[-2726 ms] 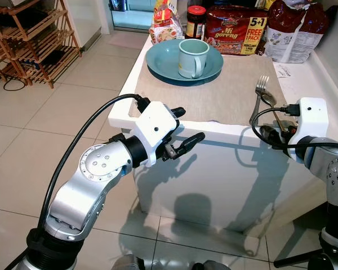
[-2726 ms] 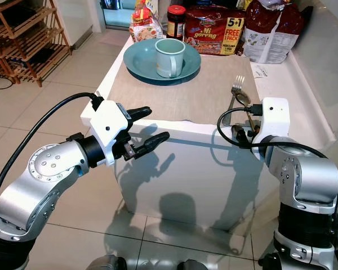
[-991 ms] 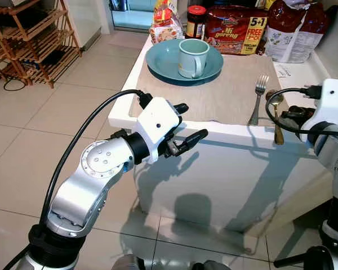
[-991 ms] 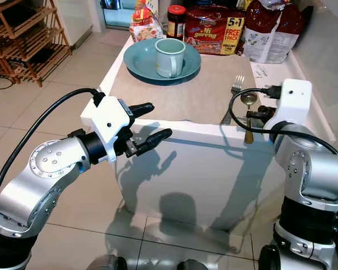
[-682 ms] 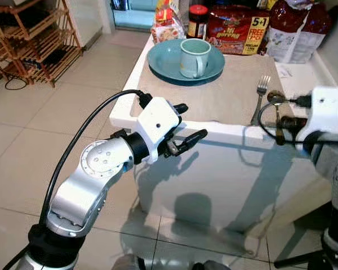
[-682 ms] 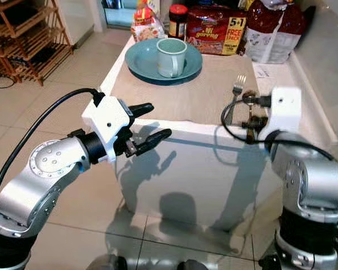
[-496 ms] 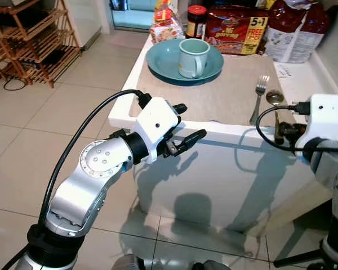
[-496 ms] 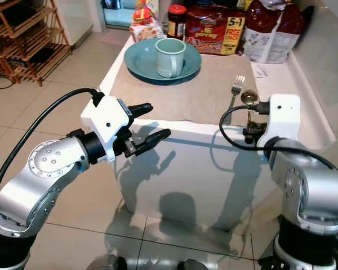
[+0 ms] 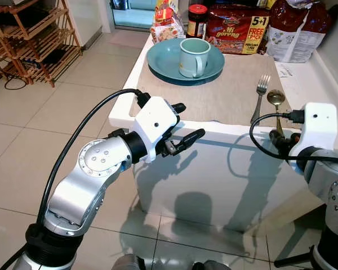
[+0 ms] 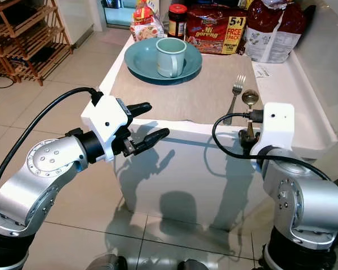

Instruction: Setting the table

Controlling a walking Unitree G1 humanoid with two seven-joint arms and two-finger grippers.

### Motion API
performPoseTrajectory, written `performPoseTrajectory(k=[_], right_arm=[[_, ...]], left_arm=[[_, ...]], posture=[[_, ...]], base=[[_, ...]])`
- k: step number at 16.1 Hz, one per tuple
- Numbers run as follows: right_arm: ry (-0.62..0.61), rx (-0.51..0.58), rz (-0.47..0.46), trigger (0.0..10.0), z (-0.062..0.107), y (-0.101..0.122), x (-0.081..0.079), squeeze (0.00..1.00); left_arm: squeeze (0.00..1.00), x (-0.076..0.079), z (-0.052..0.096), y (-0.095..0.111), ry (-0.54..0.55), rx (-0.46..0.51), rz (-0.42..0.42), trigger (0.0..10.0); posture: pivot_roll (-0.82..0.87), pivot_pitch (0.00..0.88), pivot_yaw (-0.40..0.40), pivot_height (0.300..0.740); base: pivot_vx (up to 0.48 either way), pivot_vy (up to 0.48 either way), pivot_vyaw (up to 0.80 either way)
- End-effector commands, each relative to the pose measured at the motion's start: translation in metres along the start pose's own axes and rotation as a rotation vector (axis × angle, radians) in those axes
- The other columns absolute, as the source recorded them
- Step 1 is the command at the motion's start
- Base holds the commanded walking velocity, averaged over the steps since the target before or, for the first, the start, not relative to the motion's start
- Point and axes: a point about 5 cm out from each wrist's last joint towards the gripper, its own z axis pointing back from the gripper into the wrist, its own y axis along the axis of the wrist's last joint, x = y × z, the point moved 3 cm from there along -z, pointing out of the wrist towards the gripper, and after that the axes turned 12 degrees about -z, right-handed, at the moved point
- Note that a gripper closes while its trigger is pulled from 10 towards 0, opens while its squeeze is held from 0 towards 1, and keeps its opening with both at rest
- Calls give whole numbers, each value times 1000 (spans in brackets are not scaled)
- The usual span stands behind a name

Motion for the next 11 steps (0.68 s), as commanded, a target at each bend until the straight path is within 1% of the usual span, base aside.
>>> performPoseTrajectory(k=[1, 5, 7, 8, 9, 11], right_arm=[[-11, 1, 2, 10000, 4, -2, 2, 1000], [-5, -20, -21, 10000, 3, -6, 2, 1000], [-2, -37, -54, 10000, 1, -9, 1, 1000], [-2, -44, -58, 10000, 0, -10, 1, 596], [-1, -48, -60, 10000, 0, -10, 1, 0], [4, -59, -67, 10000, -3, -12, 1, 0]], left_arm=[[0, -2, 0, 2, -2, 5, -10, 10000], [0, -1, 0, 2, -5, 5, -11, 10000], [0, -1, 0, 2, -10, 4, -14, 10000], [0, 0, 0, 2, -11, 5, -15, 10000], [0, 0, 0, 2, -12, 5, -15, 10000], [0, 0, -1, 2, -13, 5, -17, 10000]], posture=[[49, 90, -21, 740], [48, 82, -20, 740], [49, 80, -19, 740], [49, 75, -21, 740], [49, 75, -21, 740], [50, 68, -24, 740]], base=[[0, 0, 0], [0, 0, 0], [0, 0, 0], [0, 0, 0], [0, 0, 0], [0, 0, 0]])
